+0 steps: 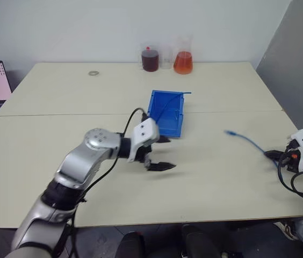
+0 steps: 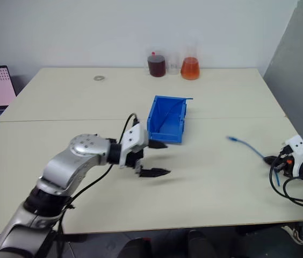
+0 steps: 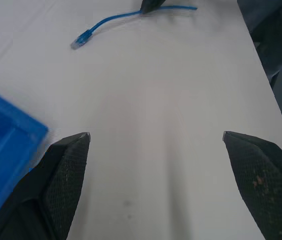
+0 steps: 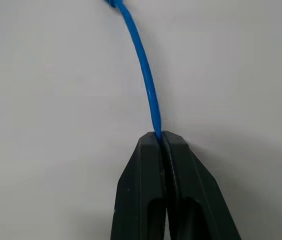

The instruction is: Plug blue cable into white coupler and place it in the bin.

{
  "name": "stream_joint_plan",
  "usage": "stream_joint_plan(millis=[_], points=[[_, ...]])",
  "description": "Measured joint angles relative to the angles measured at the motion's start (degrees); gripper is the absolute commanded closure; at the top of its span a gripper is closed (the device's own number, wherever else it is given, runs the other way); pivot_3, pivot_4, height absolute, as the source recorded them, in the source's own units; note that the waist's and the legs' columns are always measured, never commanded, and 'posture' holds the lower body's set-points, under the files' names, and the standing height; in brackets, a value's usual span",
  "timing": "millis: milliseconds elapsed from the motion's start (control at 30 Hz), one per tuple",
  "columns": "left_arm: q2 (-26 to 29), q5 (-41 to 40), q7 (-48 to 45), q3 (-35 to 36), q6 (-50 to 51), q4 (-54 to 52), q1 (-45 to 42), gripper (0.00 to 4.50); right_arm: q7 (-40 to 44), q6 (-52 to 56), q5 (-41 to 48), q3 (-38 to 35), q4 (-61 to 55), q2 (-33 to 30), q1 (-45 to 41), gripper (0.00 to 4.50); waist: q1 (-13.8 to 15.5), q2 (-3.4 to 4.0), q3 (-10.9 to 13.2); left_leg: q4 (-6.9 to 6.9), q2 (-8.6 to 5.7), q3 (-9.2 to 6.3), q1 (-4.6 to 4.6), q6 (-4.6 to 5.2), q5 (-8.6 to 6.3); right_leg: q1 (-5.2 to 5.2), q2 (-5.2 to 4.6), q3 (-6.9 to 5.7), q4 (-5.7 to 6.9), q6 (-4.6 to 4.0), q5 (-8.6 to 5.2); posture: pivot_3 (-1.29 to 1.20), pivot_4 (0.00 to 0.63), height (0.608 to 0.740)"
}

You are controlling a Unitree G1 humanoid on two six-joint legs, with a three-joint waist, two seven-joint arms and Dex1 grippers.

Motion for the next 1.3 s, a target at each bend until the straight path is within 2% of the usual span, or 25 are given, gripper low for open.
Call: stream_joint_plan(millis=[100, 200, 300, 333, 533, 833, 967, 1300], points=[[5.34, -0.37, -0.61, 3.36, 0.02, -1.37, 5.76, 0.0, 1.83, 4.35, 3.09, 0.5, -14.16, -0.45, 5.57, 4.45, 0.04, -0.01, 0.0, 0.01, 0.01, -0.09, 0.01, 0.0, 0.0, 0.03, 0.01, -0.05, -0.01, 0.0, -0.01, 0.0, 0.15, 0.74], [8.21, -0.39, -1.02, 5.77, -0.13, -1.58, 9.31, 0.0, 1.05, 6.67, 4.11, 2.02, -21.69, 1.38, 6.88, 4.45, 0.14, -0.03, 0.01, 0.03, 0.0, -0.09, 0.01, 0.0, 0.0, 0.02, -0.02, -0.07, -0.01, 0.01, 0.0, 0.0, 0.15, 0.74], [11.54, -0.02, -1.1, 8.37, -1.74, -2.2, 14.32, 0.0, -2.48, 7.54, 3.96, 4.7, -27.27, 6.26, 5.73, 4.45, -0.04, -0.08, 0.03, 0.01, 0.04, -0.07, 0.06, 0.0, -0.01, 0.02, 0.0, -0.03, -0.01, 0.02, 0.01, 0.0, 0.15, 0.74], [12.68, 0.43, -1.04, 9.41, -2.82, -2.02, 17.14, 0.0, -4.61, 7.96, 3.68, 7.35, -29.49, 9.75, 4.91, 4.45, -0.19, -0.11, 0.04, -0.01, 0.06, -0.11, 0.05, 0.0, -0.01, -0.01, 0.01, -0.06, 0.0, 0.0, 0.0, 0.0, 0.15, 0.74], [14.09, 1.18, -0.21, 12.81, -5.89, -2.29, 26.06, 0.0, -9.5, 9.04, 1.94, 16.7, -32.51, 18.32, 1.83, 4.45, 0.51, -0.04, 0.11, -0.01, 0.13, -0.13, -0.11, 0.0, -0.01, -0.12, -0.09, -0.09, 0.0, -0.03, -0.01, 0.0, 0.15, 0.74], [14.55, 1.98, 0.71, 16.87, -9.52, 1.02, 31.23, 0.0, -10.34, 9.09, 0.19, 22.46, -32.69, 20.3, 0.39, 4.45, 1.57, -0.06, 0.12, 0.0, 0.11, -0.03, -0.17, 0.01, -0.02, -0.16, -0.18, -0.15, -0.02, -0.03, -0.02, 0.0, 0.15, 0.74], [14.54, 2.19, 0.68, 17.06, -11.02, 3.22, 31.07, 0.0, -10.63, 9.01, -0.89, 22.58, -30.64, 20.37, -1.16, 3.79, 1.52, -0.06, 0.12, 0.0, 0.11, 0.01, -0.17, 0.01, -0.02, -0.17, -0.11, -0.2, 0.0, -0.05, -0.02, 0.0, 0.15, 0.74], [12.5, 2.12, 1.35, 16.78, -11.65, 4.95, 26.44, 0.0, -9.67, 9.47, -0.22, 22.58, -29.66, 20.19, -2.2, 1.17, 1.53, -0.06, 0.12, 0.0, 0.11, 0.0, -0.25, 0.01, -0.02, -0.19, -0.09, -0.23, 0.0, -0.07, -0.03, 0.0, 0.15, 0.74]])
